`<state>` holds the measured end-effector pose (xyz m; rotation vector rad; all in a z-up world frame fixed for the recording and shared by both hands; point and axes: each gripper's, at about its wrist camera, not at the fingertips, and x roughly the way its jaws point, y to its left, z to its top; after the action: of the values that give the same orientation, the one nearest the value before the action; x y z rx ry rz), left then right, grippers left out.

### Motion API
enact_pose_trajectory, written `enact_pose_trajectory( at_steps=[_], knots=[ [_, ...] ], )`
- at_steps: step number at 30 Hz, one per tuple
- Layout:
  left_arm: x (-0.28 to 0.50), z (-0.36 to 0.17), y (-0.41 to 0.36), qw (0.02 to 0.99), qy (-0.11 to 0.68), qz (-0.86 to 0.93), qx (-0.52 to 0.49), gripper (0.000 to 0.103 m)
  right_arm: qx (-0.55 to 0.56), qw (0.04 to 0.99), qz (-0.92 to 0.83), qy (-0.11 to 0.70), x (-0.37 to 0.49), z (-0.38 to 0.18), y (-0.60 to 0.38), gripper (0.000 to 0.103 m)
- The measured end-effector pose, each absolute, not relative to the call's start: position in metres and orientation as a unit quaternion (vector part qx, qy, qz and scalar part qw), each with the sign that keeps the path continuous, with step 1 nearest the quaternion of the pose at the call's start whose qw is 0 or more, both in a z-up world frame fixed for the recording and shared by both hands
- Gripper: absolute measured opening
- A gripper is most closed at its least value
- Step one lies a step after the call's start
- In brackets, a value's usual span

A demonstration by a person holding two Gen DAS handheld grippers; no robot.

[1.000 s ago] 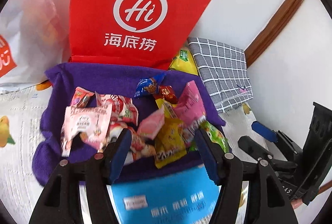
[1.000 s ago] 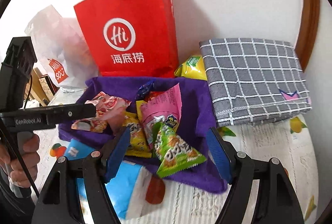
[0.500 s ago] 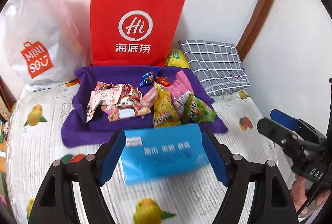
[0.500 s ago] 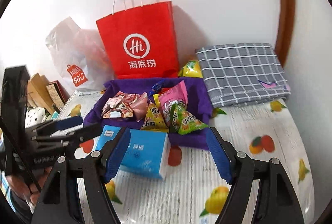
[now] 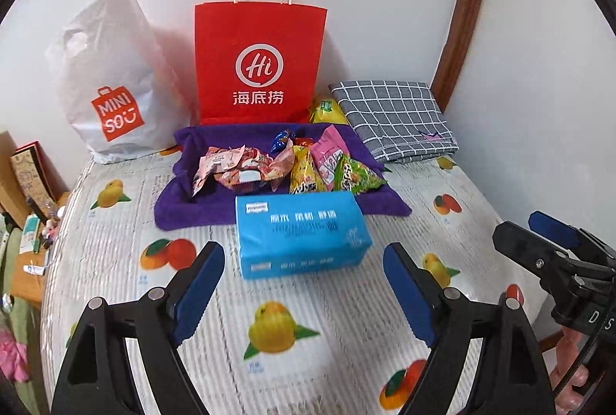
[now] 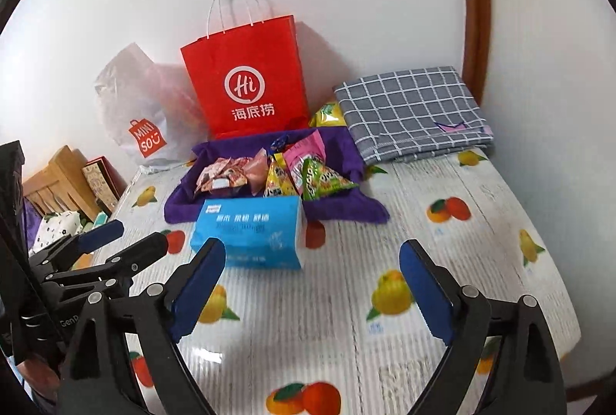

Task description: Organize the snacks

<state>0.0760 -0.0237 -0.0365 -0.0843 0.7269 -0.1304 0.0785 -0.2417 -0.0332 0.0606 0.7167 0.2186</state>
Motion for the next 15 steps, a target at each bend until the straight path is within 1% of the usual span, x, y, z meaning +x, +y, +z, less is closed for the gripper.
enact_pose_trajectory(
  at_steps=[4, 8, 15],
  knots=[
    [0.057, -0.035, -0.025, 0.936, 0.345, -0.056, -0.041, 0.084, 0.024, 0.938, 0.097, 0.332, 0.052, -0.029, -0.242, 0.101],
    [0.038, -0.033, -0.026, 0.939, 0.338, -0.047, -0.037, 0.084, 0.017, 0.942, 0.087, 0.324, 0.032, -0.026, -0.243, 0.102],
    [0.011, -0.031, -0.026, 0.946, 0.322, -0.031, -0.031, 0.085, 0.038, 0.943, 0.083, 0.320, 0.008, -0.027, -0.253, 0.103]
  ],
)
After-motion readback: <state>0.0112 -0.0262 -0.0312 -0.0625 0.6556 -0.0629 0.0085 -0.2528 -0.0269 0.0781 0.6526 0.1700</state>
